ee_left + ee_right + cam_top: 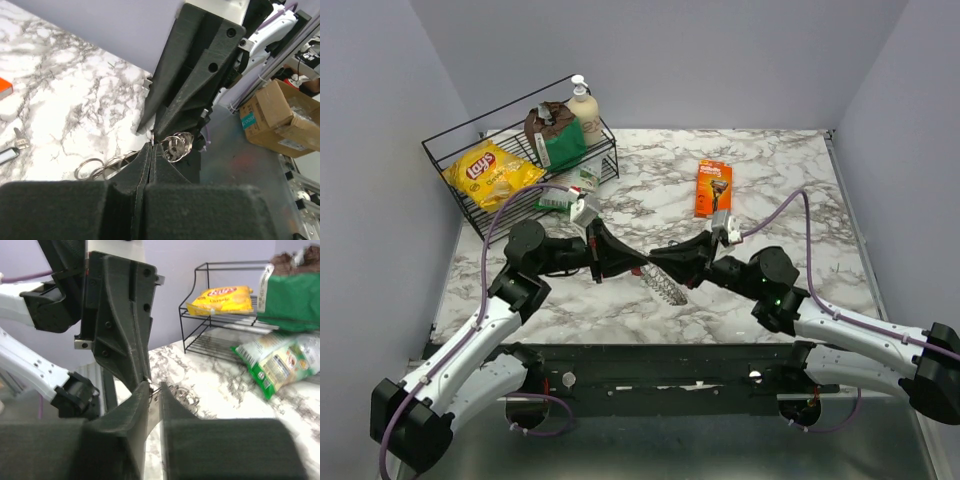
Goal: Put the keys on the keyring
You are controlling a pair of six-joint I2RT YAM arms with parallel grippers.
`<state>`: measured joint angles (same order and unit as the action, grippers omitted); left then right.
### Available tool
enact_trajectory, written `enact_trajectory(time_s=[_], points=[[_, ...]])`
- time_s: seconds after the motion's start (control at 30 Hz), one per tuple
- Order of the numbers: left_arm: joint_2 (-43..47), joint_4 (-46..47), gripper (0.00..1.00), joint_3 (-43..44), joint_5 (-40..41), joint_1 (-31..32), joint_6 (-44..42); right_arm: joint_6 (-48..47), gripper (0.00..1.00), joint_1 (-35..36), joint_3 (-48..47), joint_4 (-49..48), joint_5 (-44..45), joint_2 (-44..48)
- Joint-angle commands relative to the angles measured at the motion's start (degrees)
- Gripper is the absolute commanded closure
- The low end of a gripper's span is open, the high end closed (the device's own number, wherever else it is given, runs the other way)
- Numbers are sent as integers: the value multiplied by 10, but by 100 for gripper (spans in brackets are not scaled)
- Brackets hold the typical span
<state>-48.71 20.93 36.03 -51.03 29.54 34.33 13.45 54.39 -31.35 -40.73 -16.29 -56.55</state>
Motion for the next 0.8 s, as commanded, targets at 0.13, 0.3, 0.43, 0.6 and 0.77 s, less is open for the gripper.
enact_trajectory(time_s=[0.13,0.3,0.43,0.6,0.77], points=[[-26,-300,100,135,101,0,-161,-36,22,3,-20,78,37,21],[-67,-453,100,235,140,0,-248,-88,6,3,-20,113,61,51],[-97,-559,100,291,172,1,-306,-129,0,1,-30,146,53,65],[-120,-624,100,342,198,3,-340,-185,0,-7,-61,210,-11,63],[-139,-694,100,383,218,17,-395,-194,3,-39,-103,269,-102,28]])
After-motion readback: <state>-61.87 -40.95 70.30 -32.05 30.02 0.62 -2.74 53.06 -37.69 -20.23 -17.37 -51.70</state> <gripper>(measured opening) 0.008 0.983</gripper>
